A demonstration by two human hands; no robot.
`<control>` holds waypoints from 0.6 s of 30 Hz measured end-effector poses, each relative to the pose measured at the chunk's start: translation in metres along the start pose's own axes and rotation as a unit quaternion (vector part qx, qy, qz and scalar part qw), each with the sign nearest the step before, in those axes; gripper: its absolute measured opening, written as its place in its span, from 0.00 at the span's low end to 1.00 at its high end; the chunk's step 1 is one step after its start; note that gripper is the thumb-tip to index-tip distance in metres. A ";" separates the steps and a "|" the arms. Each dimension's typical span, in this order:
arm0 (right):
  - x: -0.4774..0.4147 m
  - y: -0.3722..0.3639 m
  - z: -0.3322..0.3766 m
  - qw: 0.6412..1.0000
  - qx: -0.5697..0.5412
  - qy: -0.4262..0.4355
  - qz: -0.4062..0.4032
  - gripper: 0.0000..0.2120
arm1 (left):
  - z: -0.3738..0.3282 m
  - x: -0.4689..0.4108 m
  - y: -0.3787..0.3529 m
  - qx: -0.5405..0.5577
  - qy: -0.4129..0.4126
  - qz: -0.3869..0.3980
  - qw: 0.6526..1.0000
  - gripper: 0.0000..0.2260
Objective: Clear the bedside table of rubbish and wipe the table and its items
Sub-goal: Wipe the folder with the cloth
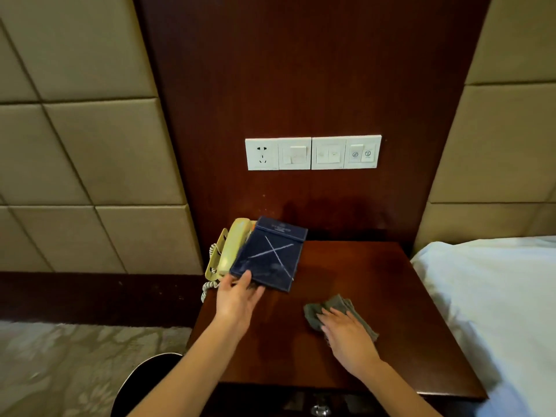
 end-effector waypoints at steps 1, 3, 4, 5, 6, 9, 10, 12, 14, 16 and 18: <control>0.011 0.009 -0.004 0.998 -0.055 -0.023 -0.023 0.19 | 0.001 0.015 0.001 0.012 -0.001 0.019 1.000 0.11; 0.033 0.036 -0.013 0.961 -0.229 -0.098 -0.118 0.16 | 0.005 0.041 0.004 0.019 0.000 0.040 0.999 0.14; 0.045 0.055 -0.017 0.926 -0.302 -0.127 -0.190 0.16 | 0.008 0.054 0.005 0.017 0.001 0.045 0.999 0.14; 0.056 0.076 -0.018 0.886 -0.352 -0.138 -0.268 0.16 | 0.010 0.065 0.005 0.017 -0.001 0.054 0.998 0.14; 0.067 0.097 -0.014 0.854 -0.378 -0.132 -0.331 0.16 | 0.012 0.079 0.005 0.015 -0.003 0.065 0.998 0.14; 0.091 0.160 0.026 0.836 -0.366 -0.031 -0.408 0.17 | 0.015 0.115 0.000 0.017 -0.012 0.092 0.996 0.14; 0.095 0.175 0.045 0.854 -0.326 0.027 -0.405 0.17 | 0.016 0.125 -0.003 0.020 -0.015 0.101 0.995 0.13; 0.100 0.188 0.085 0.912 -0.177 0.128 -0.348 0.18 | 0.016 0.145 -0.014 0.024 -0.019 0.119 0.992 0.11; 0.103 0.175 0.106 0.948 0.000 0.179 -0.262 0.21 | 0.012 0.162 -0.025 0.031 -0.025 0.134 0.990 0.11; 0.112 0.162 0.112 0.952 0.070 0.196 -0.224 0.27 | 0.004 0.173 -0.031 0.034 -0.043 0.138 0.989 0.12; 0.126 0.155 0.114 0.956 0.032 0.193 -0.218 0.26 | -0.003 0.179 -0.031 0.026 -0.063 0.129 0.989 0.13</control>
Point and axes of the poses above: each hand's wrist, its own x-axis away from the middle knuckle, its own y-axis out of the back of the hand, z = x × y, the point moved 7 cm from there along -x, towards the middle knuckle, and after that the axes turned 13 degrees about -x, right-handed, at the moved point
